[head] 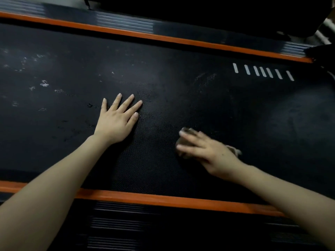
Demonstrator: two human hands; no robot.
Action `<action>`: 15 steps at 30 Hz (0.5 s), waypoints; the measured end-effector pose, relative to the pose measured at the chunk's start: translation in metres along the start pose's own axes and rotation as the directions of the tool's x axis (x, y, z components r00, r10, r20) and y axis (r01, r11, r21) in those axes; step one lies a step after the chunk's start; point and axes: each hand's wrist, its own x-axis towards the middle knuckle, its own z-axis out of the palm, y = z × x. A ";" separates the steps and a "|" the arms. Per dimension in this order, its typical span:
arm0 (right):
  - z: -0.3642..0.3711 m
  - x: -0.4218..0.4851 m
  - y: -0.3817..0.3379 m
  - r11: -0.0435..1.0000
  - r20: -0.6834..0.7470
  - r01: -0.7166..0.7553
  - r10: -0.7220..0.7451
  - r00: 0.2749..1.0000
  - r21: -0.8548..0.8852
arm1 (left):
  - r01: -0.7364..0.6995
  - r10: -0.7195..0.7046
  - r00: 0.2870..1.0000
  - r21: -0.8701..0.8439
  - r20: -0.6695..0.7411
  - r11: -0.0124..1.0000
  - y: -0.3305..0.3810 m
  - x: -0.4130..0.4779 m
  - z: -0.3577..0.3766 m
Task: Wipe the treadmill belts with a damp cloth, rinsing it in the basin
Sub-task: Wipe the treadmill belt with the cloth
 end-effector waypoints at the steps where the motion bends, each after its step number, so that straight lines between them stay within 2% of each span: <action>1: -0.004 0.003 0.009 0.995 -0.040 -0.097 0.098 0.994 0.021 | 0.005 -0.005 1.000 0.003 0.002 1.000 0.000 0.000 0.001; 4: -0.004 0.036 0.013 0.945 -0.160 -0.309 0.323 0.933 0.110 | 0.014 -0.014 1.000 0.000 0.027 1.000 0.001 0.000 0.001; 7: 0.006 0.077 -0.004 0.950 -0.155 -0.293 0.308 0.939 0.110 | 0.018 -0.016 0.999 -0.045 0.047 0.999 0.000 0.002 -0.002; 9: 0.017 0.089 -0.022 0.978 -0.109 -0.190 0.198 0.974 0.081 | 0.024 -0.019 0.998 -0.089 0.056 0.996 -0.005 0.003 -0.005; 11: 0.028 0.080 -0.039 0.999 -0.066 0.001 0.002 0.998 0.049 | 0.014 -0.007 0.999 -0.131 0.053 0.991 -0.011 0.001 -0.007; 13: 0.031 0.058 -0.051 0.978 -0.011 0.201 -0.200 0.980 0.057 | -0.002 0.009 0.999 -0.153 0.043 0.988 -0.015 -0.003 -0.010; 15: 0.025 0.039 -0.042 0.940 0.040 0.330 -0.334 0.942 0.085 | -0.006 0.013 0.999 -0.137 0.051 0.991 -0.016 -0.006 -0.012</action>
